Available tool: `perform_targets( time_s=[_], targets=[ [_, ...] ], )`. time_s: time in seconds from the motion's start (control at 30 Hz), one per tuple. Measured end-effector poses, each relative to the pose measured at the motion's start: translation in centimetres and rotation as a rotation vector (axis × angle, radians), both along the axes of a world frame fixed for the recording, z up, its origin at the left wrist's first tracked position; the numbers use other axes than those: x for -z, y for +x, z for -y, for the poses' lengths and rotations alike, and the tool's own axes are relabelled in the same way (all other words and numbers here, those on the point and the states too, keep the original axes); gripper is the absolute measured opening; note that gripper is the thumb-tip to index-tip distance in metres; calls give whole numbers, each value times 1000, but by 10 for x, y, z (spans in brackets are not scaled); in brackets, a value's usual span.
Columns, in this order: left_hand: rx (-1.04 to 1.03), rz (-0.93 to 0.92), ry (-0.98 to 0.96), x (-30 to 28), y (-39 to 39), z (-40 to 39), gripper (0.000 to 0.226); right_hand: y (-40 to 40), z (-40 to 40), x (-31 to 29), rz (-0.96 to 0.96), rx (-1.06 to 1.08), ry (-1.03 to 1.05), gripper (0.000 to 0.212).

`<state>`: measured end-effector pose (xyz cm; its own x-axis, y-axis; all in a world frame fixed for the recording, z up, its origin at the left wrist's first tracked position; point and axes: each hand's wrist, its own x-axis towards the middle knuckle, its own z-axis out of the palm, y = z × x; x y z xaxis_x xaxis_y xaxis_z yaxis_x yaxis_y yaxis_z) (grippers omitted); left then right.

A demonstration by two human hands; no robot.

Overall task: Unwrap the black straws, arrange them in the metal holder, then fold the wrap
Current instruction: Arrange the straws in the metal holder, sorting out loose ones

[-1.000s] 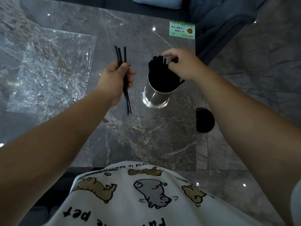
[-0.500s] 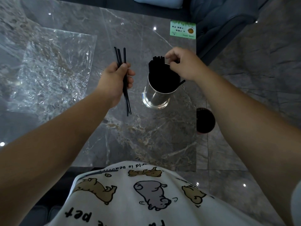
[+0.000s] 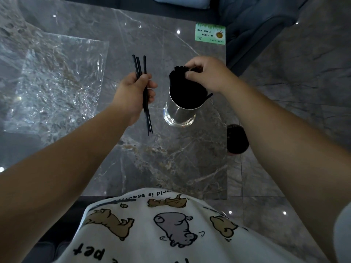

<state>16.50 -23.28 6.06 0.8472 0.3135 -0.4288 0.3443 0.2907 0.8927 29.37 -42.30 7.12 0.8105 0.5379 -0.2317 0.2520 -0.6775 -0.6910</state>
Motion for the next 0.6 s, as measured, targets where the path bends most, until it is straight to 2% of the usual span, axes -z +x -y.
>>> perform_targets(
  time_s=[0.1, 0.23, 0.6],
  targets=[
    [-5, -1, -9, 1, 0, -1, 16, -1, 0, 0, 6, 26, 26, 8],
    [-9, 1, -8, 1, -1, -2, 17, -2, 2, 0, 8, 55, 51, 7],
    [75, 102, -25, -8, -5, -5, 19, 0, 6, -32, 66, 214, 189, 19]
  ],
)
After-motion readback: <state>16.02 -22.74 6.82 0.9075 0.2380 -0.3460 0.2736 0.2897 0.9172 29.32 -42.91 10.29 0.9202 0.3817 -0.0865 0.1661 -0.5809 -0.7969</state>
